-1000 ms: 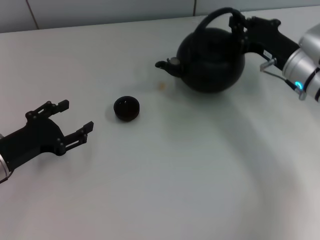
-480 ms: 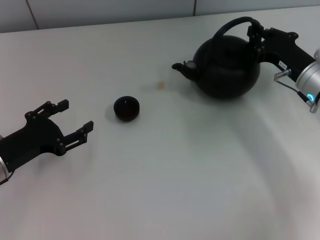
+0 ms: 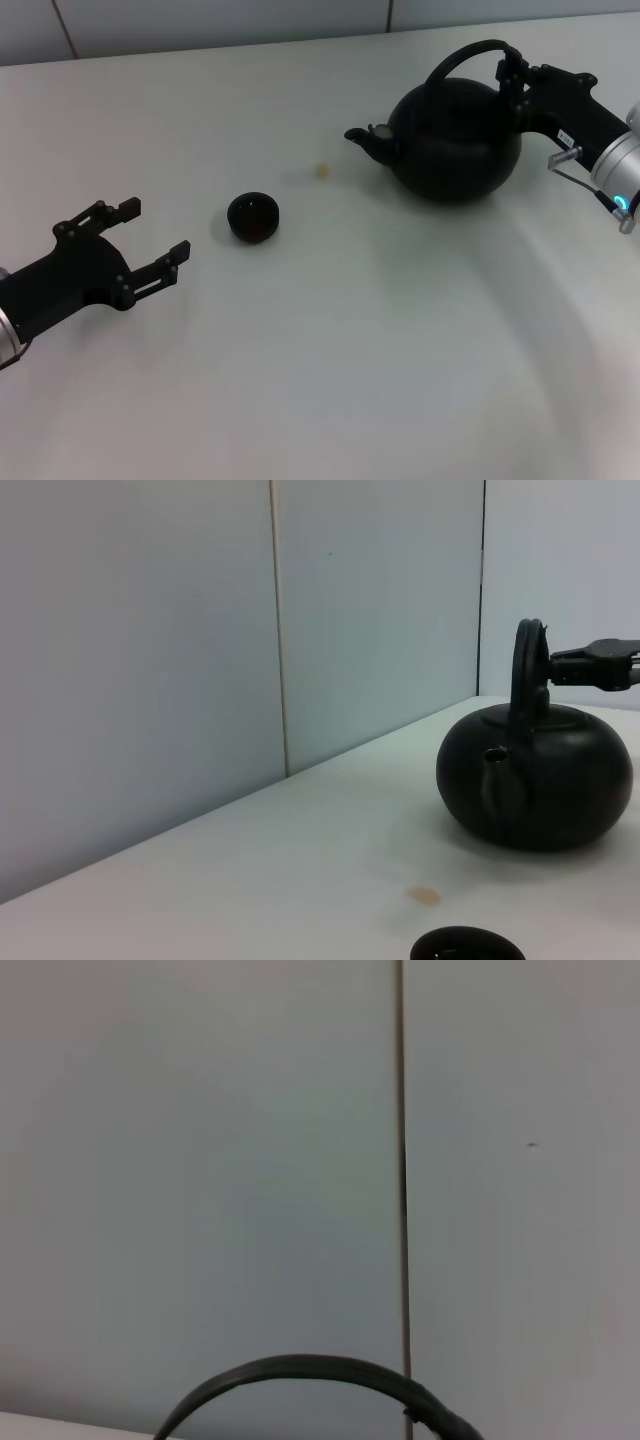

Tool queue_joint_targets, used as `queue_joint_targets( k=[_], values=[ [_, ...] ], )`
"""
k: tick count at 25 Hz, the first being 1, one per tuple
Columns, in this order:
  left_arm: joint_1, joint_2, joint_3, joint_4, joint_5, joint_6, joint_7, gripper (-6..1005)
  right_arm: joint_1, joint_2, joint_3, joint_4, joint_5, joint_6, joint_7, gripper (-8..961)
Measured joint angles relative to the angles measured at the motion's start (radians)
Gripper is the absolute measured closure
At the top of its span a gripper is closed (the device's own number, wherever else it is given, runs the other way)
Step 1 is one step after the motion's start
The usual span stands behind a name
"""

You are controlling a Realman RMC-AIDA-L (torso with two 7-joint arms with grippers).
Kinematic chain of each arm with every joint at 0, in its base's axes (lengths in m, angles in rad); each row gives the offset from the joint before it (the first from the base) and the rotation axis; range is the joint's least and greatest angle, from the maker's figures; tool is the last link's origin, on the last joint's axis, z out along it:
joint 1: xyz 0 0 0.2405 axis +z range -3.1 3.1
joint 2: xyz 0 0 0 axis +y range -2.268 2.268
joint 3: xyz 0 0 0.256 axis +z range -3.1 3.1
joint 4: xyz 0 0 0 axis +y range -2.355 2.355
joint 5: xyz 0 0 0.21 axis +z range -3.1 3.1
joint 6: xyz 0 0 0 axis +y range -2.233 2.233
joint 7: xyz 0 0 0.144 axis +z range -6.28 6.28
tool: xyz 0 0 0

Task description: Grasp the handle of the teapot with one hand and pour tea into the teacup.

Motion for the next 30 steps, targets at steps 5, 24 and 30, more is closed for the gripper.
queue_joint_targets(
  k=[5, 24, 30],
  values=[
    [-0.001, 0.000, -0.001, 0.004, 0.000, 0.000, -0.002, 184, -0.005, 0.001, 0.000, 0.019, 0.000, -0.026, -0.001, 810],
    [0.025, -0.003, -0.001, 0.017, 0.000, 0.008, -0.007, 184, -0.185, 0.001, 0.030, 0.060, -0.009, -0.407, -0.005, 278],
    [0.043, 0.009, 0.010, 0.022, 0.013, 0.063, -0.002, 185, -0.237, -0.009, -0.064, 0.012, -0.265, -0.563, -0.010, 160]
  ],
)
